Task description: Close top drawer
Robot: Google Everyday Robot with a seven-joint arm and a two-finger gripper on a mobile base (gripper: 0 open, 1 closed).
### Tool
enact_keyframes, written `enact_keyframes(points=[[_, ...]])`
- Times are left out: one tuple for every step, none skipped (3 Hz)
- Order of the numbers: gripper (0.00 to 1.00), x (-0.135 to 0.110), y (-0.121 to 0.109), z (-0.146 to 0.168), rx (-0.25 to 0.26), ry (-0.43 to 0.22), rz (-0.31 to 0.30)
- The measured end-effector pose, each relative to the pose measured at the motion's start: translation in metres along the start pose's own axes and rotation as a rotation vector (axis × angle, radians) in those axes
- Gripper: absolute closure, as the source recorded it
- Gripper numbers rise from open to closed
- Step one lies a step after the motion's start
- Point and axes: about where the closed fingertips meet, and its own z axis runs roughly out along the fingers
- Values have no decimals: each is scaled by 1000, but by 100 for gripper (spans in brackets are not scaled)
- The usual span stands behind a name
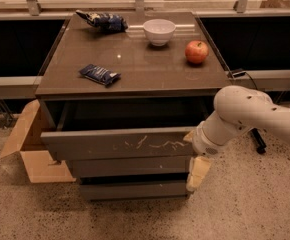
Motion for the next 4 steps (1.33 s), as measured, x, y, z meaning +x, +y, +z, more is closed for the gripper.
enact_keyframes(points=[[0,7,-11,2,-5,-6,5],[0,12,-20,8,-24,-21,9],[0,14,-22,11,-35,-32,8],[0,16,-19,15,-51,-59,-3]])
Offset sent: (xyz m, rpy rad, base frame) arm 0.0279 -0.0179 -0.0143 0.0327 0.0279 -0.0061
